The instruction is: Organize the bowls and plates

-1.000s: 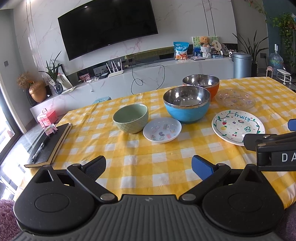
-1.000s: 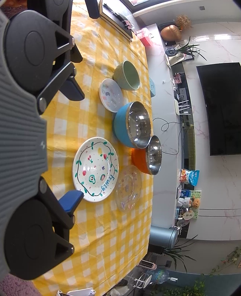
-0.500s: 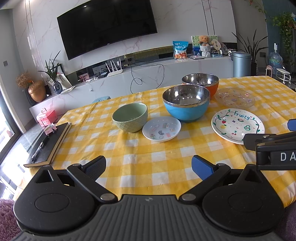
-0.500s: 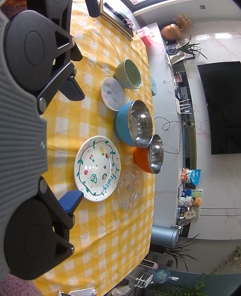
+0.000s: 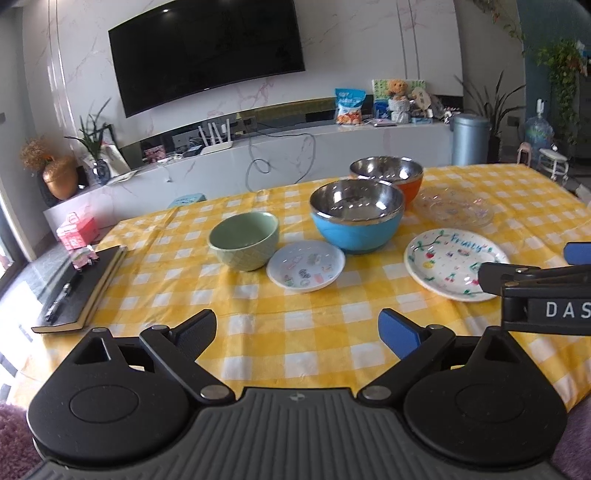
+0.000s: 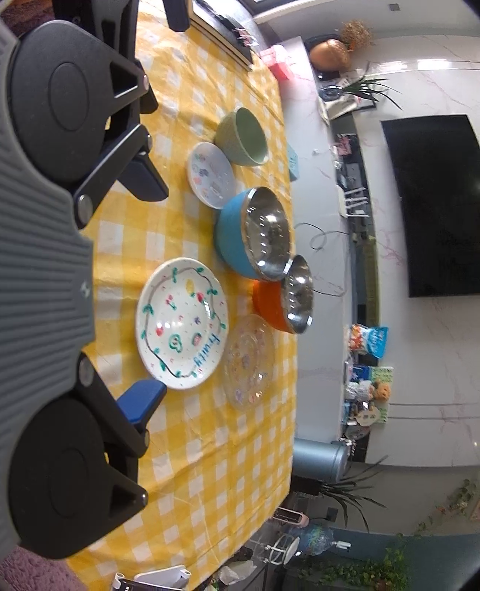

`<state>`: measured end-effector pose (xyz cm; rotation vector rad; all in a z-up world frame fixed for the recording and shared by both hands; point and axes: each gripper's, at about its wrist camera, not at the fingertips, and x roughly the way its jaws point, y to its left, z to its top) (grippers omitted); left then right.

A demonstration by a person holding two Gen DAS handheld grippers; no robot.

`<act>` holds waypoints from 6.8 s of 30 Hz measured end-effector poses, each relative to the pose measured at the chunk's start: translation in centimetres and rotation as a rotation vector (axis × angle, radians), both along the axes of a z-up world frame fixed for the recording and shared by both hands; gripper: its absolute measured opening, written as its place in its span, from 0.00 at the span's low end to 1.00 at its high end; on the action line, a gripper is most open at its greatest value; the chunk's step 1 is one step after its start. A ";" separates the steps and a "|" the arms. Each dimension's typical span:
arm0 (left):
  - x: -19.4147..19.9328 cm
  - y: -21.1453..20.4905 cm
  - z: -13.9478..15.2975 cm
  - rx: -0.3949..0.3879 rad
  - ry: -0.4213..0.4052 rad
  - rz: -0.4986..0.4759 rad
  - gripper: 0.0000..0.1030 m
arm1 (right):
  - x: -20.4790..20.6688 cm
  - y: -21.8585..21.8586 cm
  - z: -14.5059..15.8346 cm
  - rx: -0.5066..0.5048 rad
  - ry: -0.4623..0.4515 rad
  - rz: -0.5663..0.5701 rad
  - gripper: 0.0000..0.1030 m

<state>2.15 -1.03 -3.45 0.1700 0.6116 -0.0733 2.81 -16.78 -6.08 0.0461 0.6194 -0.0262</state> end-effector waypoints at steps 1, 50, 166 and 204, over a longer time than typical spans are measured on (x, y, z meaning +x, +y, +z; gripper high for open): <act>0.1 0.0 0.1 -0.013 0.004 -0.008 1.00 | -0.1 -0.3 0.1 -0.002 -0.025 -0.003 0.98; 14.1 -5.1 -7.7 -0.431 0.200 -0.103 0.33 | 11.1 -11.3 -9.1 0.287 0.076 -0.242 0.19; 14.0 -10.0 -2.2 -0.450 0.087 -0.111 0.53 | 13.9 -14.8 -2.2 0.170 -0.131 -0.114 0.95; 23.1 -14.2 -8.0 -0.459 0.181 0.026 0.17 | 22.6 -19.5 -9.5 0.360 0.084 -0.245 0.10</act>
